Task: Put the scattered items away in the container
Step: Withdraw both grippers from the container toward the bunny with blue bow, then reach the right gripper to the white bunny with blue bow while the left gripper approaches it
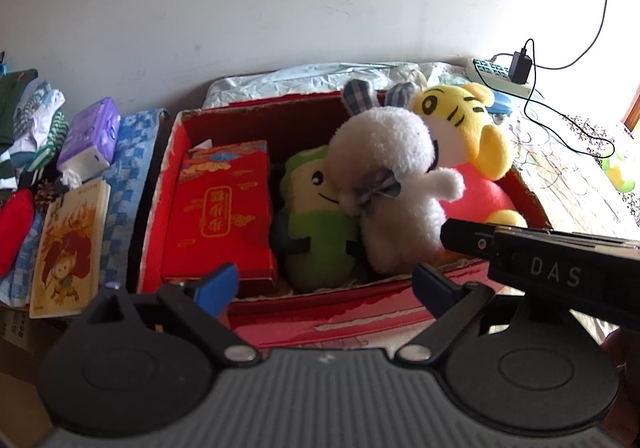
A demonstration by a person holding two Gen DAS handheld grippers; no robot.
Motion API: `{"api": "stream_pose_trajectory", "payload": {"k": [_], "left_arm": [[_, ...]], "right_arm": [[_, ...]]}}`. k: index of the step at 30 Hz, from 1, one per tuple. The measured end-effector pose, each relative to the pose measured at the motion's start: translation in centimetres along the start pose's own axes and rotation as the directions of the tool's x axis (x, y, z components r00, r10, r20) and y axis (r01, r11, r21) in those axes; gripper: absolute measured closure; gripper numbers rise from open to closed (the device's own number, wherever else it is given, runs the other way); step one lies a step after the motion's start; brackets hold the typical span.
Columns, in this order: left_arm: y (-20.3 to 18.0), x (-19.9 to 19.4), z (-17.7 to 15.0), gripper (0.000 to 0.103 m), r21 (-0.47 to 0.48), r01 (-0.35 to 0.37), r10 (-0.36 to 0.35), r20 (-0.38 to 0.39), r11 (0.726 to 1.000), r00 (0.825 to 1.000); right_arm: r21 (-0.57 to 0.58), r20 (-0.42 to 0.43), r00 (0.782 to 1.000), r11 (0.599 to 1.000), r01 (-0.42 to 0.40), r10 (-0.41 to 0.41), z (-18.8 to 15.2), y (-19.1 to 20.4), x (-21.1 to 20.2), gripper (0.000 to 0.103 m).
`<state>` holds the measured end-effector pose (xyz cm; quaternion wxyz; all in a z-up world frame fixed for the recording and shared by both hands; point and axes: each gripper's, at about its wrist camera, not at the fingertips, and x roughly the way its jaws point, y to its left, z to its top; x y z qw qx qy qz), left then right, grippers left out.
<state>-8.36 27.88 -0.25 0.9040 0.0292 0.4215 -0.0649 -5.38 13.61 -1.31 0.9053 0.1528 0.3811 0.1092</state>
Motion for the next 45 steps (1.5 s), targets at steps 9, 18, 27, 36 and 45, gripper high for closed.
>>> {"api": "stream_pose_trajectory", "payload": {"k": [9,18,27,36,45], "left_arm": [[-1.9,-0.8,-1.1,0.006,-0.007,-0.034,0.034,-0.023,0.999,0.999],[-5.4,0.7,-3.3,0.006,0.005,-0.03,0.03,-0.095,1.0,0.995],[-10.4,3.1,-4.8,0.006,0.044,0.046,-0.038,-0.175,0.998,0.984],[-17.0,4.9,-5.3,0.008,0.105,0.205,-0.181,-0.204,0.973,0.962],[-21.9,6.8,-4.3,0.008,0.133,0.275,-0.253,-0.158,0.952,0.954]], "right_arm": [[-0.107,-0.003,0.999,0.993,-0.05,0.05,-0.4,-0.3,-1.8,0.069],[-0.111,-0.051,0.997,0.992,-0.062,0.057,-1.7,-3.1,-2.8,0.069],[-0.082,-0.105,0.994,0.996,-0.043,0.034,-2.7,-7.3,-3.0,0.069],[-0.024,-0.12,0.993,1.0,0.014,-0.016,-1.7,-14.2,-3.3,0.069],[0.07,-0.153,0.988,0.997,0.031,-0.02,1.8,-21.8,-0.1,0.069]]}}
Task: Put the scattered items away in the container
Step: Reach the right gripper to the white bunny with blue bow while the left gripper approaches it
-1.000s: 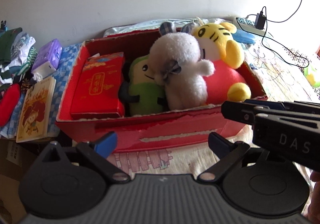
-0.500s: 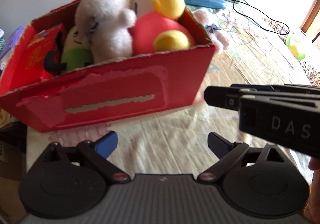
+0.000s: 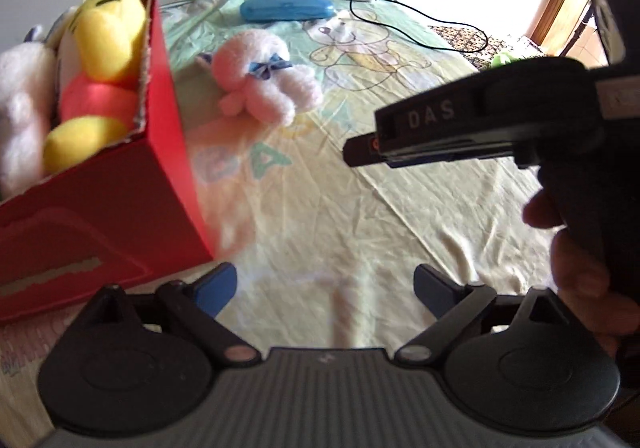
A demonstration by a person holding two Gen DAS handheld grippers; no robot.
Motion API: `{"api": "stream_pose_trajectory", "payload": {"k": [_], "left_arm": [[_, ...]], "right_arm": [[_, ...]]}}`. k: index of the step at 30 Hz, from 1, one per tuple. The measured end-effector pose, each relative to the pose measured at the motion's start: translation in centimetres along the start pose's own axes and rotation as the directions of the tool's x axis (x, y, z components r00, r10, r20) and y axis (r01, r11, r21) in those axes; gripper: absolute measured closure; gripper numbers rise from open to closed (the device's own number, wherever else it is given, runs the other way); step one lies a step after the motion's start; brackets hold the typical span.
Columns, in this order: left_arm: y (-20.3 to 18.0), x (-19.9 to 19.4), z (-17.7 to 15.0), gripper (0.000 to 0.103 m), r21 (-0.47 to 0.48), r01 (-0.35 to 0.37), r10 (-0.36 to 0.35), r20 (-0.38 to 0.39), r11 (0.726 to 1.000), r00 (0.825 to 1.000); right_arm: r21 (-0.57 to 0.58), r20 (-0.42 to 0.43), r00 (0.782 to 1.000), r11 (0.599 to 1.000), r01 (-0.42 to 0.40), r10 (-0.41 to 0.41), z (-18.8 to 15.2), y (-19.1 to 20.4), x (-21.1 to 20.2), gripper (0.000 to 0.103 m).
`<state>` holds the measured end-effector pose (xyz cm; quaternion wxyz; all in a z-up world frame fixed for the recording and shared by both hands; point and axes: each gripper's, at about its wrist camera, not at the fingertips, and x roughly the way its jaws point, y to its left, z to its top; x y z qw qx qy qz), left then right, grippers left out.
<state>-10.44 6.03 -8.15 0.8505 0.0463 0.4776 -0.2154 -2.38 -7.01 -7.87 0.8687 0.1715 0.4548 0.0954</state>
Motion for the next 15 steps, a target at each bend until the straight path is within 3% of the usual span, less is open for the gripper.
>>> {"api": "stream_pose_trajectory", "payload": {"k": [5,10,15], "left_arm": [[-1.0,1.7,1.2,0.011,-0.007,-0.022,0.022,0.046,1.0,0.999],[-0.9,3.2,1.7,0.011,-0.022,-0.054,0.055,0.05,0.998,0.997],[-1.1,3.5,1.0,0.01,-0.039,-0.059,0.06,0.036,0.997,0.998]], "right_arm": [[-0.004,-0.044,0.999,1.0,-0.024,0.024,2.8,-1.6,2.8,0.069],[-0.022,-0.07,0.997,0.999,-0.034,0.032,5.3,-2.5,5.3,0.069],[0.036,-0.113,0.991,0.997,-0.062,0.066,6.4,-3.4,7.9,0.069]]}}
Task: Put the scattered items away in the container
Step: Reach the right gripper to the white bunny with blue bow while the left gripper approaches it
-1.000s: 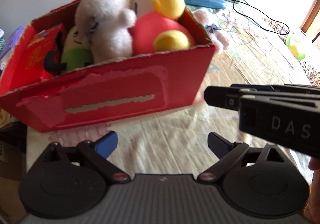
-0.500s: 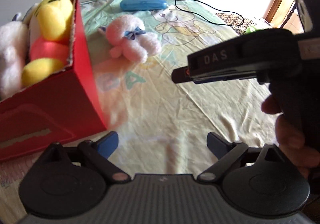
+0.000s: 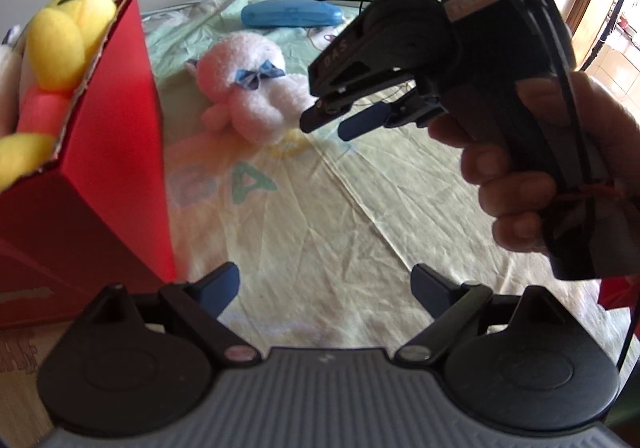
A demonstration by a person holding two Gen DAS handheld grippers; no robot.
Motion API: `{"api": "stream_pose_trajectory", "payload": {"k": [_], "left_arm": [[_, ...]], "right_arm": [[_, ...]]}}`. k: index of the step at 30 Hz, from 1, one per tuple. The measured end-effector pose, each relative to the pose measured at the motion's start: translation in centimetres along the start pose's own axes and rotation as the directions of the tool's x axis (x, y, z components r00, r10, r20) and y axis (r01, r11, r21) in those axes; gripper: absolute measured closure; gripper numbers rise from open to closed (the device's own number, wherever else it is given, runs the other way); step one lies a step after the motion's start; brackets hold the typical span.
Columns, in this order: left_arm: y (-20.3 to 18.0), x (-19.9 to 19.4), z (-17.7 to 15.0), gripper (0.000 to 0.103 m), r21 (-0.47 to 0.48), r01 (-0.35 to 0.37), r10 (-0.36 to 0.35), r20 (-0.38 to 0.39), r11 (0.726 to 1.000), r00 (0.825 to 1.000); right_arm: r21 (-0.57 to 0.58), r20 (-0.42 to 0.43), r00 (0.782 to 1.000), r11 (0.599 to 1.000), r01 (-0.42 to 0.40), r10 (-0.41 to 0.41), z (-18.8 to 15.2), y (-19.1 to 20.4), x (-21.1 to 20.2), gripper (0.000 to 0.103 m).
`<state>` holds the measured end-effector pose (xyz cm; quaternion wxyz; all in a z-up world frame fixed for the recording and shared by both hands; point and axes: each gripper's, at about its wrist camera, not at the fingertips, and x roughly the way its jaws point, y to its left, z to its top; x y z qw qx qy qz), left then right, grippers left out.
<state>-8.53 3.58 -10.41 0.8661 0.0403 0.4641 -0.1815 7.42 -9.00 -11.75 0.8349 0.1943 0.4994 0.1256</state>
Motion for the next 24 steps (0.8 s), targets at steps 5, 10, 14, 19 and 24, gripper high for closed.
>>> {"api": "stream_pose_trajectory", "payload": {"k": [5,10,14,19,24], "left_arm": [[0.0,-0.3,-0.6,0.009,0.0,-0.028,0.028,-0.002,1.0,1.0],[0.8,-0.6,-0.8,0.008,-0.029,-0.052,0.052,-0.003,0.998,0.999],[1.2,-1.1,-1.1,0.008,-0.041,-0.063,0.063,0.009,0.997,0.998],[1.0,-1.4,-1.2,0.008,-0.047,-0.059,0.06,0.022,0.997,0.998],[1.6,-1.1,-1.2,0.008,-0.064,-0.058,0.06,0.031,0.996,0.998]], "right_arm": [[0.007,0.026,0.999,1.0,-0.018,0.018,0.3,0.6,0.9,0.069],[0.009,0.038,0.999,1.0,-0.029,0.028,0.6,1.2,1.5,0.069],[-0.008,0.042,0.998,0.999,-0.05,0.05,0.6,1.4,1.7,0.061],[0.004,0.093,0.994,0.998,-0.061,0.061,1.0,1.5,2.0,0.045],[-0.024,0.105,0.992,0.998,-0.06,0.063,1.1,2.0,2.7,0.064]]}}
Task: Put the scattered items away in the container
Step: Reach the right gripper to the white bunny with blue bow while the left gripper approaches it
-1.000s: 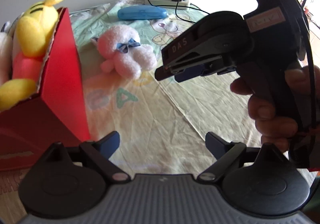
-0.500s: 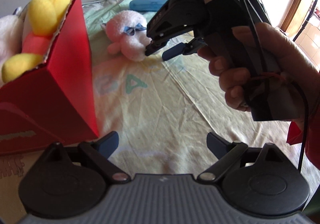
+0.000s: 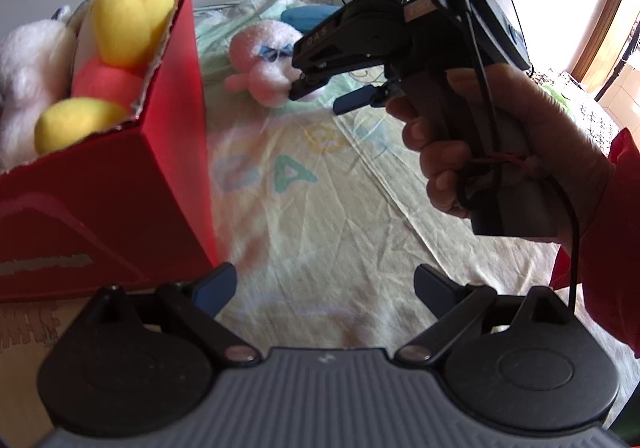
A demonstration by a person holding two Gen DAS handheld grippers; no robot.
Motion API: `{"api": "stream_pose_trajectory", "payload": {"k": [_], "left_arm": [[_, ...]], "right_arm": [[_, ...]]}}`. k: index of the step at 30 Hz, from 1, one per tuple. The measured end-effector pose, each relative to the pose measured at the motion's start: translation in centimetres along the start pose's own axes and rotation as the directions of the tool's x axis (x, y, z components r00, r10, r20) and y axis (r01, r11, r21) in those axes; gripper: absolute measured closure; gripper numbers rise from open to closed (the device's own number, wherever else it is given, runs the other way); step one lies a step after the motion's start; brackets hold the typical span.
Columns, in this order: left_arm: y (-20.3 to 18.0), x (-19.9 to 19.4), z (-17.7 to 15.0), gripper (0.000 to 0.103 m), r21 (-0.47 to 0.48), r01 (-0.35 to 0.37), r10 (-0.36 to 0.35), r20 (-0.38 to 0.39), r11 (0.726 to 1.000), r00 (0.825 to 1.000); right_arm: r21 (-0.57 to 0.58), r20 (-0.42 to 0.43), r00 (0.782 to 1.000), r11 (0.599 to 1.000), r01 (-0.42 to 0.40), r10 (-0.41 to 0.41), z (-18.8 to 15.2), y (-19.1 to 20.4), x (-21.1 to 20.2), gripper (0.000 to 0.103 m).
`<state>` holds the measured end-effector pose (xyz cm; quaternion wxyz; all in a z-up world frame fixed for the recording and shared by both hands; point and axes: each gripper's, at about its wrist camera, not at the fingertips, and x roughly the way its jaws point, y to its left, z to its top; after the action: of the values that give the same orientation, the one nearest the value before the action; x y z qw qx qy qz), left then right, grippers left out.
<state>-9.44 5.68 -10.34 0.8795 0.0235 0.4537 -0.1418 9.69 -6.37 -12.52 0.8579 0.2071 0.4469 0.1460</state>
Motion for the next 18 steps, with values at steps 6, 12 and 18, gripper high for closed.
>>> {"api": "stream_pose_trajectory", "payload": {"k": [6,12,18], "left_arm": [[-0.1,-0.2,0.2,0.008,0.014,0.02,-0.021,0.022,1.0,1.0],[-1.7,0.0,1.8,0.008,0.088,0.035,-0.042,0.084,0.996,0.996],[-3.5,1.9,3.7,0.013,0.119,0.049,-0.063,0.114,0.992,0.991]], "right_arm": [[-0.033,-0.029,0.999,0.999,-0.027,0.026,-0.6,0.3,-0.5,0.103],[-0.038,0.036,0.999,0.999,-0.023,0.024,0.4,-1.1,-2.7,0.082],[-0.118,-0.019,0.999,0.992,-0.039,0.037,2.6,-0.1,-0.2,0.054]]}}
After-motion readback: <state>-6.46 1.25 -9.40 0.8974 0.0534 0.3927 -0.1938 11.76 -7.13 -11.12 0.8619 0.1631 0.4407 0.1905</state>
